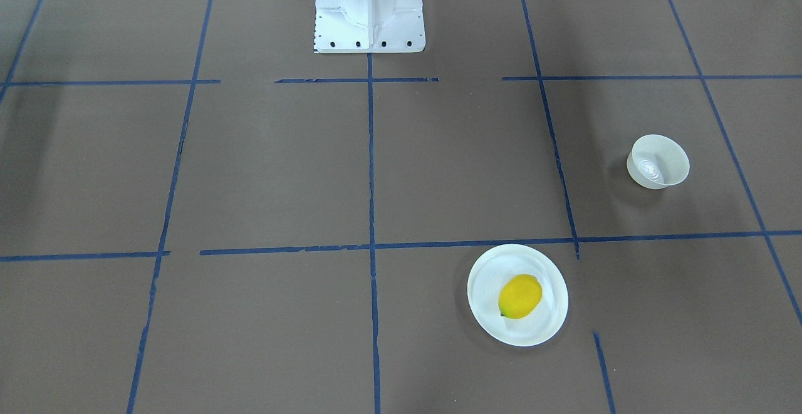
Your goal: Move lemon from plate to bowl
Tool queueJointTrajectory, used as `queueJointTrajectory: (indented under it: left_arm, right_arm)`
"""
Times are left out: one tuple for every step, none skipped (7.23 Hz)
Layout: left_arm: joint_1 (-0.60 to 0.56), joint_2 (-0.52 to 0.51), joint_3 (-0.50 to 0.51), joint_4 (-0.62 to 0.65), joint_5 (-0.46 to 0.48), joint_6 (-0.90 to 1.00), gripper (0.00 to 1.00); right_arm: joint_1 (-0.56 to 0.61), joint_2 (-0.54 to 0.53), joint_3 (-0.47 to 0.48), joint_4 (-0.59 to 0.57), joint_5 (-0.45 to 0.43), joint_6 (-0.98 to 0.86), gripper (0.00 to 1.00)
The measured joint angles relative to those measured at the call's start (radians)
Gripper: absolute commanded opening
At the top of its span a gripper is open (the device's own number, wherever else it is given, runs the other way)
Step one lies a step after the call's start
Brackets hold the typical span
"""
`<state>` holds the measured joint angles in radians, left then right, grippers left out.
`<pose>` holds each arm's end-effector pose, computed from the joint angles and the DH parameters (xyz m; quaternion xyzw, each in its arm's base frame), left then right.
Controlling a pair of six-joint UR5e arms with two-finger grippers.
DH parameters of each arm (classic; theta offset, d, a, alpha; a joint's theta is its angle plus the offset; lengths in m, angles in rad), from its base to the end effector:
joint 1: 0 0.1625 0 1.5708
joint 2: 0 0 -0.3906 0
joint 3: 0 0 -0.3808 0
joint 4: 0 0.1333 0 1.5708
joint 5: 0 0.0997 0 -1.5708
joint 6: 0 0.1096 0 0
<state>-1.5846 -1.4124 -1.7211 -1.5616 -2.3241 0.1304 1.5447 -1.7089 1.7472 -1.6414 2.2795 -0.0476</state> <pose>-0.0641 -0.4166 0.6329 0.0185 0.3674 0.0510 0.9285 0.0509 -0.4252 0.6212 -0.0114 -0.3471 -0.0289 0.9373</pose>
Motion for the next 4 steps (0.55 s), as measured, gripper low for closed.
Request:
queueJointTrajectory:
  left_arm:
    - [0.0, -0.008, 0.003, -0.004, 0.0, 0.003, 1.0]
    - [0.0, -0.027, 0.009, -0.008, 0.0, 0.005, 1.0]
    - [0.003, -0.054, 0.011, -0.011, 0.001, 0.004, 1.0]
    - [0.016, -0.09, 0.008, -0.011, 0.001, 0.001, 1.0]
  right_arm:
    - [0.0, 0.0, 0.0, 0.0, 0.0, 0.0, 1.0]
    - [0.0, 0.0, 0.0, 0.0, 0.0, 0.0, 1.0]
    - [0.0, 0.0, 0.0, 0.0, 0.0, 0.0, 1.0]
    - [0.0, 0.0, 0.0, 0.0, 0.0, 0.0, 1.0]
